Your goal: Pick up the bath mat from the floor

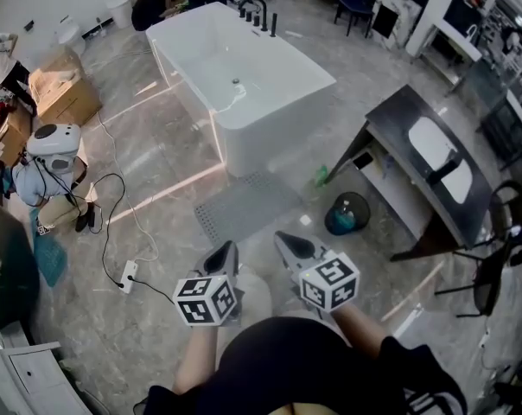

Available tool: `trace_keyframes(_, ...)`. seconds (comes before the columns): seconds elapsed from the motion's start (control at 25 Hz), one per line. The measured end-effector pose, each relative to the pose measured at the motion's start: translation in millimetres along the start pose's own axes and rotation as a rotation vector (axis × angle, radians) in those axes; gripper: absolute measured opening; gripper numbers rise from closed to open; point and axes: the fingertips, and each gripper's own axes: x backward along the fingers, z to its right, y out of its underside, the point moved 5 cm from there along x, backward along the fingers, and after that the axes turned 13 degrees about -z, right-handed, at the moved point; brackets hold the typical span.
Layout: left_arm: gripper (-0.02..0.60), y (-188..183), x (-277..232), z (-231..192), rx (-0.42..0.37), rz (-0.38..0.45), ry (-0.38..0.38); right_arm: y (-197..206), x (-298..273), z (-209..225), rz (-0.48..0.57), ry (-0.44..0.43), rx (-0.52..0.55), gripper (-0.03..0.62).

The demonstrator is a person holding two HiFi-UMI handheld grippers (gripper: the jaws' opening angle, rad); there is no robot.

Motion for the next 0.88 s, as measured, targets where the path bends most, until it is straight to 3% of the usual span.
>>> trace_keyframes(0.36, 0.0, -51.0, -31.6, -44.9, 0.036, 0.001, -0.006, -43.8, -51.3, 18.0, -0.014, -0.006, -0.008, 0.012)
trace_keyframes(0.88, 0.0, -93.0, -63.6, -89.3, 0.042, -0.033, -0.016, -90.9, -109.8, 45.3, -0.002, 0.003, -0.028, 0.012)
